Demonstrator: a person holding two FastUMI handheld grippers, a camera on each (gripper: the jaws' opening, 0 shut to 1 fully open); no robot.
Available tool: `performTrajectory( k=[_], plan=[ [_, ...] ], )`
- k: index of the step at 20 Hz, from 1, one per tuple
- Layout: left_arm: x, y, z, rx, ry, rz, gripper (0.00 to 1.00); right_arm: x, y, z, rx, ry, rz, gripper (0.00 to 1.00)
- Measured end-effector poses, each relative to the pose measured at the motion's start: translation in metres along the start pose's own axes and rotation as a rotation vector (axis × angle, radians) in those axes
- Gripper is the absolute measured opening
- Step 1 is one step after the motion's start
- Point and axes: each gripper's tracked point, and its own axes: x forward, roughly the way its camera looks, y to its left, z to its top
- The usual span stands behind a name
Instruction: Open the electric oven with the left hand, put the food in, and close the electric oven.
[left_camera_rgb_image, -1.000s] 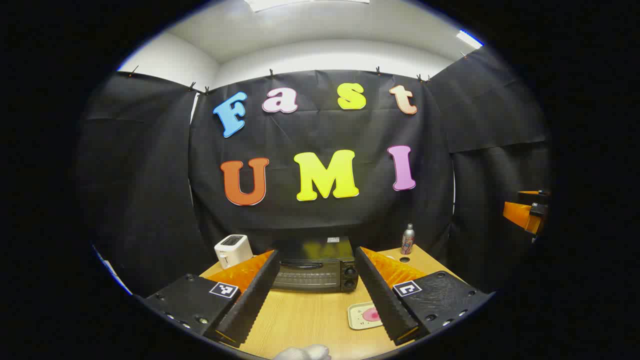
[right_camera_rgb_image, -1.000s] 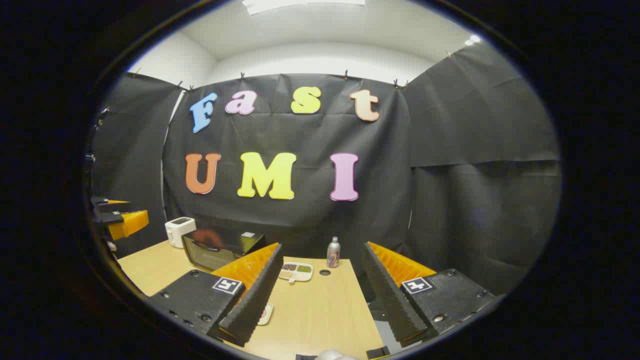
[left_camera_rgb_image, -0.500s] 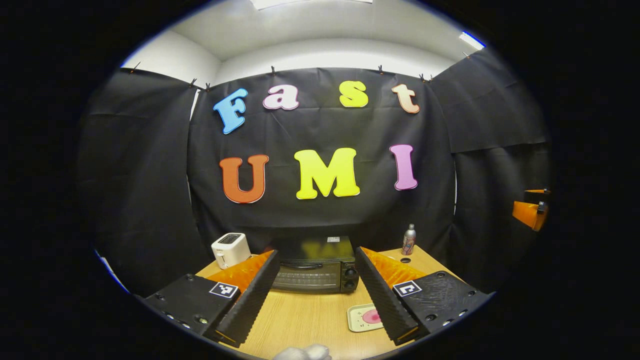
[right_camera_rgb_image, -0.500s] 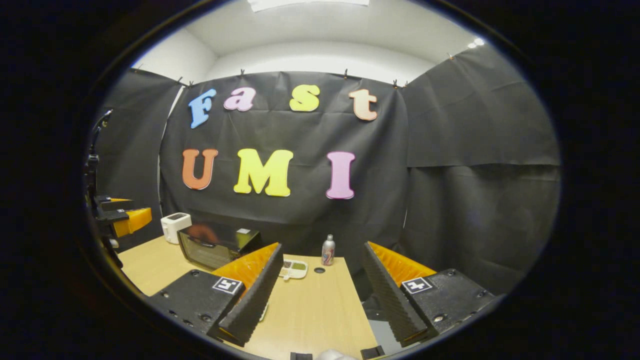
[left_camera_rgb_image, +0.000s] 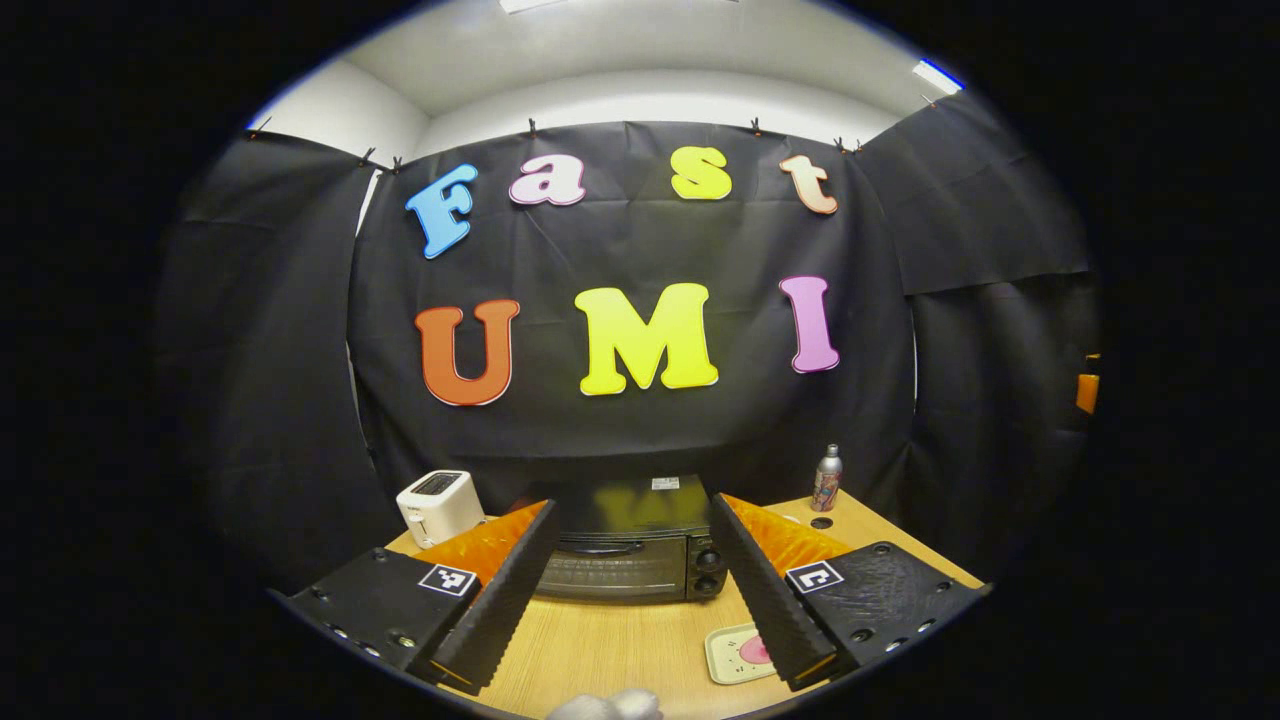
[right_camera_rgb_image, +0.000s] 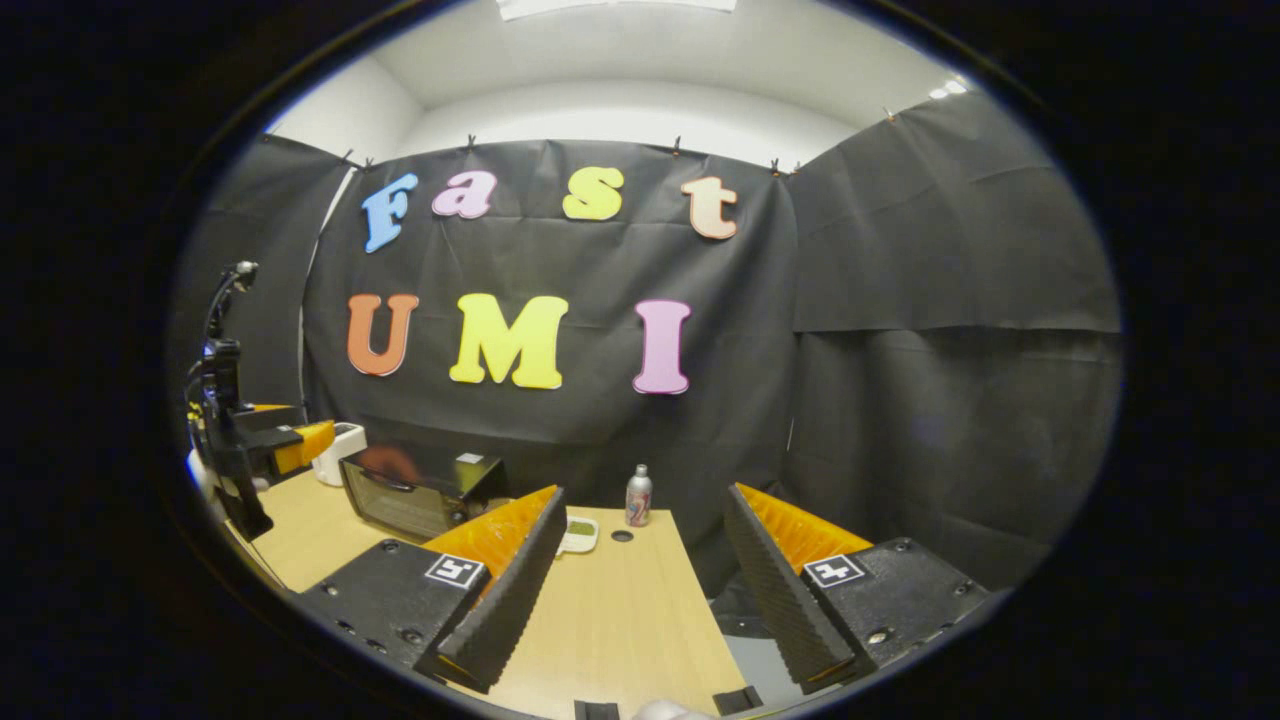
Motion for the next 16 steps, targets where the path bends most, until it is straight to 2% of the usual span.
performTrajectory(
  k=[1,4,9,12,16],
  plan=[
    [0.014,0.001,-0.006,0.002,0.006,-0.002,0.96,-0.002,-0.001,-0.001,-0.005,0.006,-0.01,0.99],
    [0.057,0.009,-0.027,0.02,0.023,0.0,0.97,-0.007,-0.007,-0.006,-0.007,0.029,-0.043,0.99],
    [0.118,0.029,-0.086,-0.023,0.141,0.024,0.97,-0.015,-0.015,-0.013,-0.007,0.08,-0.096,0.99],
    [0.144,0.048,-0.106,0.005,0.166,0.052,0.97,-0.018,-0.021,-0.019,-0.019,0.108,-0.128,0.99],
    [0.165,0.054,-0.138,-0.011,0.23,0.032,0.97,-0.023,-0.023,-0.034,-0.021,0.168,-0.15,0.99]
  ],
)
